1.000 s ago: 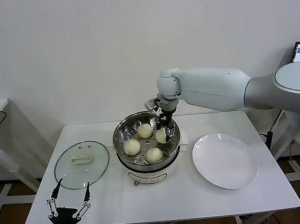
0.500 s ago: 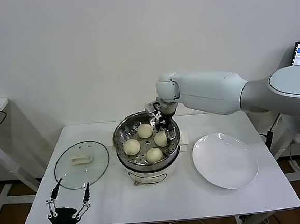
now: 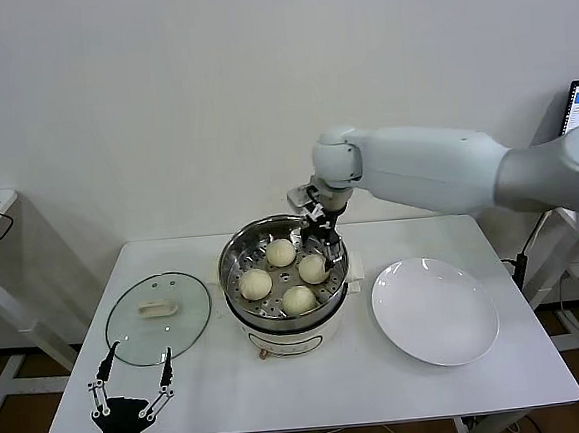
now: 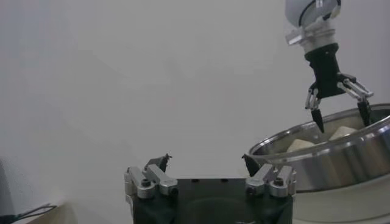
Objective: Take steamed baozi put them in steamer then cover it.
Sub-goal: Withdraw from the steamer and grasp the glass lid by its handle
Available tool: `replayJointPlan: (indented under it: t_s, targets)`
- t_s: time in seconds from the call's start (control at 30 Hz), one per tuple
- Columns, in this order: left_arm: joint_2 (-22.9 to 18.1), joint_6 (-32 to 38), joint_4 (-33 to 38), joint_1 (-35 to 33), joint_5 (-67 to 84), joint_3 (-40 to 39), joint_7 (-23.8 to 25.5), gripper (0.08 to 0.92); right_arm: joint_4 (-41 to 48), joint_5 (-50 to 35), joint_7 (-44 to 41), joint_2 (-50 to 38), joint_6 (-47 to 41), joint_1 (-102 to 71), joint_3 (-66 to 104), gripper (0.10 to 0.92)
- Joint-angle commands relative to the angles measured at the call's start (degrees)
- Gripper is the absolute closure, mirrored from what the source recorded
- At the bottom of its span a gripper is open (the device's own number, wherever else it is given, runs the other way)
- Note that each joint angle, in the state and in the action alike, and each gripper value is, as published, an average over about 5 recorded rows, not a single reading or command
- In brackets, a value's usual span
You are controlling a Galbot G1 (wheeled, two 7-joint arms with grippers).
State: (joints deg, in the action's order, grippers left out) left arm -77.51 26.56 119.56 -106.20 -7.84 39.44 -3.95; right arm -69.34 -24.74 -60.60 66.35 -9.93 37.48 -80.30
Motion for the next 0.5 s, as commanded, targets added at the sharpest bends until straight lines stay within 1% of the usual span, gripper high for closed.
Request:
replayJointPlan:
  t_s: [0.03, 0.13, 0.2, 0.23, 0.33, 0.5]
  targets:
    - [0.4, -1.5, 0.5, 3.2, -6.0, 0.7, -1.3, 0.177, -14.5, -5.9, 33.3, -18.0, 5.7, -1.0, 10.4, 0.203]
    - [1.2, -3.8, 1.5, 5.7, -7.7, 1.2, -2.6, 0.177, -16.3, -9.0, 55.9, -22.6, 9.4, -7.1, 16.4, 0.203]
    - [1.7, -5.8, 2.1, 7.7, -8.5, 1.6, -3.7, 0.177, -16.4, -10.7, 66.4, -24.7, 11.9, -13.4, 22.9, 0.203]
    - [1.8, -6.7, 2.3, 8.7, -9.1, 1.8, -4.2, 0.177, -16.4, -11.3, 70.0, -25.5, 12.9, -17.0, 26.9, 0.203]
    - [2.3, -9.0, 2.2, 11.5, -11.2, 1.9, -5.6, 0.177, -16.6, -11.2, 76.2, -27.2, 15.8, -31.1, 41.9, 0.203]
    - [3.1, -12.2, 1.5, 14.4, -13.1, 1.3, -6.7, 0.177, -17.4, -6.9, 77.9, -27.1, 20.8, -57.2, 66.2, 0.203]
